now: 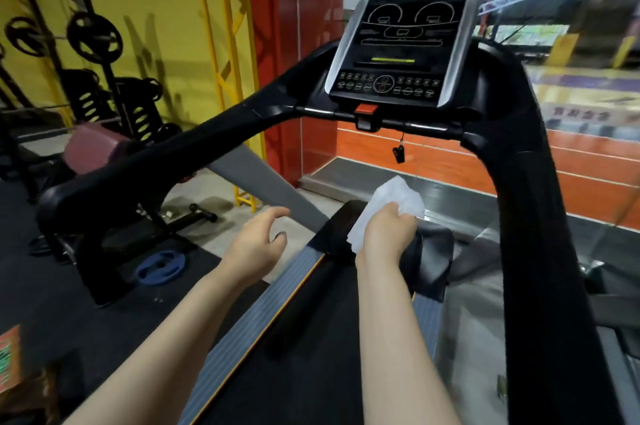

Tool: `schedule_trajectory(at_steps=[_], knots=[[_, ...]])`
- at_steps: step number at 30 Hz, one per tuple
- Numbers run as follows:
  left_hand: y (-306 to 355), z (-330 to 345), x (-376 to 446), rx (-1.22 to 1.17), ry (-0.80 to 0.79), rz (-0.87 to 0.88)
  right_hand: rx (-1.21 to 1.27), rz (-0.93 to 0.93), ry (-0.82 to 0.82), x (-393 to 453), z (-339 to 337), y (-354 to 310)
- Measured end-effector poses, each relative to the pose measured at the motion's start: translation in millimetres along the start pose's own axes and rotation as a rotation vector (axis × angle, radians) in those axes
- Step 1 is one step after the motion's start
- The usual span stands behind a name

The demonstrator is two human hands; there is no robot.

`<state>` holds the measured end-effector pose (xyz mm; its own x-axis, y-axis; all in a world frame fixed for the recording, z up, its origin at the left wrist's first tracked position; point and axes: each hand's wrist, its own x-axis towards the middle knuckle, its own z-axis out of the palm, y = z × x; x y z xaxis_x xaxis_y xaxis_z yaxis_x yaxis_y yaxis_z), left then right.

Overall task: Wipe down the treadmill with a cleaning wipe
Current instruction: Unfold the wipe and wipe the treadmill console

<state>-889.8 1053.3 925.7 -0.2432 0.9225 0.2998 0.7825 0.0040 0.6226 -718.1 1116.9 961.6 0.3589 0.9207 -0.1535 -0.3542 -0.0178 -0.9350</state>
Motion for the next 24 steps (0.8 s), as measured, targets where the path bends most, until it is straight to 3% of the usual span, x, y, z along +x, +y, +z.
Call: schedule_trajectory(at_steps=[4, 9, 18, 24], knots=[[48, -6, 97, -0.086, -0.060, 0.053, -0.096, -0.027, 0.026, 53, 31, -53], [77, -10, 153, -0.039, -0.172, 0.066, -0.226, 0.009, 0.024, 101, 45, -103], [113, -8, 247, 0.050, -0.318, 0.057, -0.078, 0.233, -0.003, 175, 56, -162], [111, 15, 339, 0.004, -0.344, 0.112, -0.114, 0.139, 0.026, 247, 98, -171]])
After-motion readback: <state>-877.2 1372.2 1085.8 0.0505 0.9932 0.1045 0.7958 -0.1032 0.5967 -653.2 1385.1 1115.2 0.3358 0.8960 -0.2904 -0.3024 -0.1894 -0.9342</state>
